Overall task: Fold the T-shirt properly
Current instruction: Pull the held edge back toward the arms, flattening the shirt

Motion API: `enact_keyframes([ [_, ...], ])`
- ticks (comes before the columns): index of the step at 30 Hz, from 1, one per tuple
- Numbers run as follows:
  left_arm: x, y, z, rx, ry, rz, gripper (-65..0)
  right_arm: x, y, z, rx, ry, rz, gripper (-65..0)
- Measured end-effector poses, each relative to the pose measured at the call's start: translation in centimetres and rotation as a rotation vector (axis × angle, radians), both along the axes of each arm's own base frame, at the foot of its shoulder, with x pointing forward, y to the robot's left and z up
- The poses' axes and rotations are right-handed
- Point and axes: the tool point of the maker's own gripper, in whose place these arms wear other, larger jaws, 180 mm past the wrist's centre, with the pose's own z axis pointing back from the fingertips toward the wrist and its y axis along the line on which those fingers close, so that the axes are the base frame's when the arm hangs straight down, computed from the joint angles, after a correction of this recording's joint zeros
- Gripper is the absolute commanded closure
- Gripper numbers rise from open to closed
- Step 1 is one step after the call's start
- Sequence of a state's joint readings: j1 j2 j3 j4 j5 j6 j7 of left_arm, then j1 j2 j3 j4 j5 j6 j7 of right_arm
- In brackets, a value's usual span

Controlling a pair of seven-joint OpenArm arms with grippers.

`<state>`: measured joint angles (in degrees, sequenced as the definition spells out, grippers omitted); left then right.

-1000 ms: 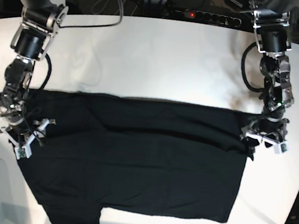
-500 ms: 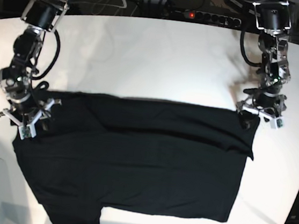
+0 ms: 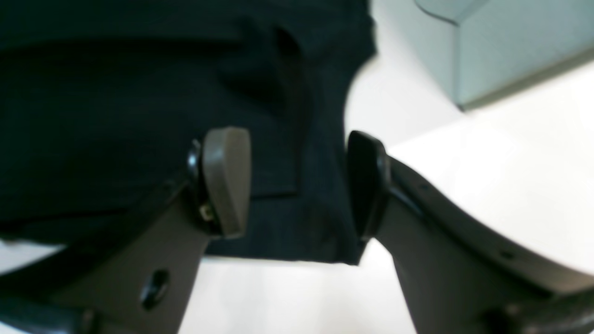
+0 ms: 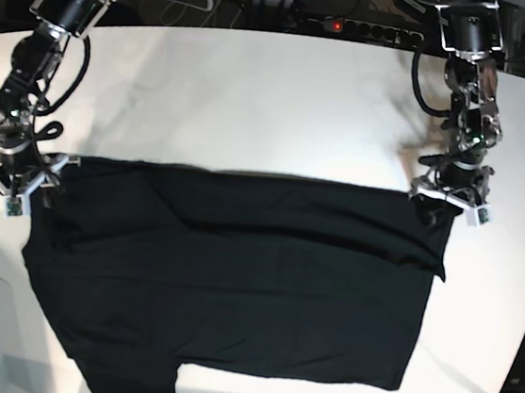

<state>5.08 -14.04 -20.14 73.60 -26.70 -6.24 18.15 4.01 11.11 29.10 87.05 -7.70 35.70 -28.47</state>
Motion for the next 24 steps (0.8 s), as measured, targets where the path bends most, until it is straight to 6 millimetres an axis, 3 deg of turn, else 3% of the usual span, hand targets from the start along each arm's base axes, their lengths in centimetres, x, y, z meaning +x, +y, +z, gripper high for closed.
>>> enact_keyframes([
  [3,-0.1,0.1,-0.4,-0.007,0.005,0.008,-0.7,-1.0,-2.1,-1.6,0.012,0.049,-0.042,-34.0],
  [7,0.2,0.4,-1.0,-0.020,0.006,0.027,-2.7,-2.5,-4.0,-4.2,0.050,0.118,-0.099,-34.0],
  [9,0.4,0.6,-1.0,-0.023,0.003,0.034,-0.6,-3.0,-4.9,-5.2,0.054,0.152,-0.119,-34.0],
  [14,0.4,0.6,-1.1,-0.027,-0.001,0.030,0.0,-3.0,-5.4,-6.6,0.106,0.165,-0.133,-34.0],
  [19,0.2,0.6,-1.2,-0.025,0.000,0.031,0.0,-3.2,-5.9,-6.9,0.112,0.167,-0.139,-32.4],
  [21,-0.2,0.6,-1.3,-0.024,0.005,0.031,0.0,-3.4,-5.8,-7.0,0.113,0.168,-0.137,-26.0],
  [24,-0.7,0.6,-1.6,-0.024,0.013,0.032,0.0,-3.8,-5.4,-7.3,0.129,0.157,-0.127,-8.1],
])
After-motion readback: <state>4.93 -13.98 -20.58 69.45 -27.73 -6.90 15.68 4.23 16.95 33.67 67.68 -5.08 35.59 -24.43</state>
